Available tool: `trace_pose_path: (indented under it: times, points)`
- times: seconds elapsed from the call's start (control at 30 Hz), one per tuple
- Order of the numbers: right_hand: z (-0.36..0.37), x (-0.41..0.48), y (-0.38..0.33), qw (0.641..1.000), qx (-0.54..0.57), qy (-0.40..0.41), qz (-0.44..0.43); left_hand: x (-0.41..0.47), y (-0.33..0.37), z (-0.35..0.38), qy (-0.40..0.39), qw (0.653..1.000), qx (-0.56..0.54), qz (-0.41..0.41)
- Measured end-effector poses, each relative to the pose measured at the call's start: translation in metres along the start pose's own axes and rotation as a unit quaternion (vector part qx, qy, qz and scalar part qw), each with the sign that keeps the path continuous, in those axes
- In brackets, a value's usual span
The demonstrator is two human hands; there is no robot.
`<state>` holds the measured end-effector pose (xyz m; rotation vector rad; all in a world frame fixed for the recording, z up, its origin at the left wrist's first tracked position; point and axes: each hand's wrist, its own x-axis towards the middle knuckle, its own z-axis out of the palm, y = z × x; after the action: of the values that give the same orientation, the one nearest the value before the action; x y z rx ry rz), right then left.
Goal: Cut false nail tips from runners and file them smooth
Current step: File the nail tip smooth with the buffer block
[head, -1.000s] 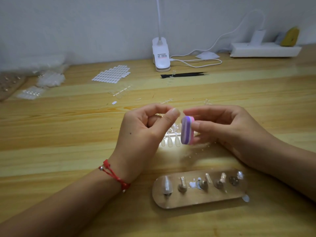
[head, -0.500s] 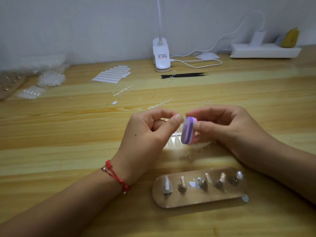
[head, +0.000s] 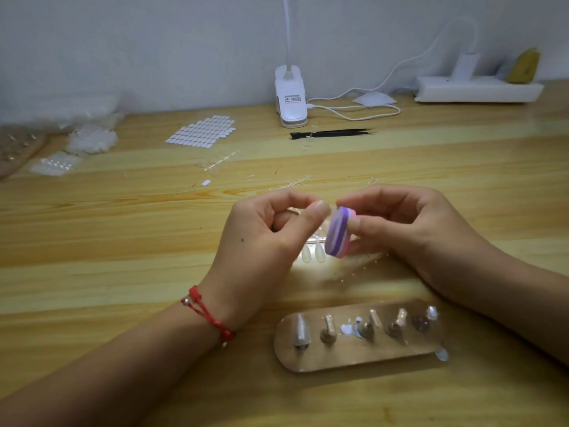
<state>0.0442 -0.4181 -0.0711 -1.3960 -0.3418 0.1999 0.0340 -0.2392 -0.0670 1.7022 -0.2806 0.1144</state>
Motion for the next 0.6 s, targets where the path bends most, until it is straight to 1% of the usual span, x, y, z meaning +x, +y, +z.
trace_pose_path:
  times: [0.03,0.1,0.13,0.2,0.27,0.3,0.37,0.43,0.47,0.6]
  points:
    - [-0.0011,0.0009,0.0009,1.000,0.008,0.012,-0.004,0.0000,-0.0005,0.0002,-0.010,1.000,0.005,-0.002]
    - [-0.0056,0.0037,0.0022,0.997,0.053,0.061,-0.009,-0.0004,-0.0008,0.0014,-0.027,1.000,0.008,-0.006]
    - [-0.0068,0.0042,0.0017,0.995,0.064,0.070,-0.011,-0.0006,-0.0005,0.0015,-0.024,1.000,0.004,-0.006]
    - [-0.0059,0.0028,0.0014,0.999,0.036,0.037,-0.009,-0.0001,0.0004,0.0007,0.002,1.000,-0.001,0.000]
    - [-0.0010,-0.0004,0.0007,1.000,-0.002,-0.001,-0.002,0.0007,0.0005,-0.0001,0.003,1.000,0.009,0.005]
    - [-0.0009,-0.0001,0.0006,1.000,0.000,0.009,-0.002,0.0004,0.0004,0.0001,-0.010,1.000,0.015,0.004]
    - [-0.0043,0.0034,-0.0006,0.996,0.051,0.067,-0.001,-0.0006,0.0002,0.0008,-0.032,0.999,0.015,0.001]
    - [-0.0077,0.0062,-0.0042,0.987,0.104,0.119,0.005,-0.0014,0.0009,0.0006,-0.032,0.999,0.010,0.001]
    - [-0.0087,0.0064,-0.0058,0.985,0.112,0.129,0.007,-0.0012,0.0012,0.0003,-0.024,1.000,0.005,0.001]
    - [-0.0060,0.0040,-0.0067,0.989,0.104,0.100,0.024,0.0007,0.0004,-0.0006,0.003,1.000,-0.012,0.003]
